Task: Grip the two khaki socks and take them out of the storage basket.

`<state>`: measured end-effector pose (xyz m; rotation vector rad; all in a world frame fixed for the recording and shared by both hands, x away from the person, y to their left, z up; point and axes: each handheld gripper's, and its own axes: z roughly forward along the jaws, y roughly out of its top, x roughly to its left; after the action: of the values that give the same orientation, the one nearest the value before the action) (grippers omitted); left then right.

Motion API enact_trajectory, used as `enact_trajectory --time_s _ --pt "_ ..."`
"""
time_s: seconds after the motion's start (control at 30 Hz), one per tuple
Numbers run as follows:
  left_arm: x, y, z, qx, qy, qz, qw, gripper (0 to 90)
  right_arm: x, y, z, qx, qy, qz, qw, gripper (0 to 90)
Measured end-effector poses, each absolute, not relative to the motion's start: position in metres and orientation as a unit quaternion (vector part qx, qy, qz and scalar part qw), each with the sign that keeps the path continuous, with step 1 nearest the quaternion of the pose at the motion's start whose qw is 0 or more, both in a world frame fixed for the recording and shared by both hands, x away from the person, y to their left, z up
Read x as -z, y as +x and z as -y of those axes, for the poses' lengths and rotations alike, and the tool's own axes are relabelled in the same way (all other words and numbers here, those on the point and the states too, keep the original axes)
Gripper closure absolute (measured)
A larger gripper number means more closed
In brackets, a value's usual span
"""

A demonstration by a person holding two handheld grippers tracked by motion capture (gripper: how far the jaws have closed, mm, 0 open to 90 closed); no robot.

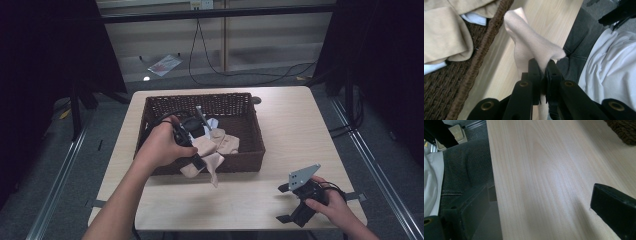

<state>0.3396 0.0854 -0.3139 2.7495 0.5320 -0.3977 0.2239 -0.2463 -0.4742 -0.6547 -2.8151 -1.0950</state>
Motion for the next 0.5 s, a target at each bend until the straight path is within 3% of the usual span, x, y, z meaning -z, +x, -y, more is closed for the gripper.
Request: enact_trajectory --time_s 0.33,0.5 --pt "0.338 0.337 -0.078 0.144 0.960 -0.186 0.153 84.3 0.474 0.224 0.246 0.356 -0.210 0.910 0.026 1.8" --pt "0.345 0.336 -0.076 0.137 0.960 -0.190 0.155 76.6 0.474 0.224 0.246 0.356 -0.209 0.911 0.025 1.8"
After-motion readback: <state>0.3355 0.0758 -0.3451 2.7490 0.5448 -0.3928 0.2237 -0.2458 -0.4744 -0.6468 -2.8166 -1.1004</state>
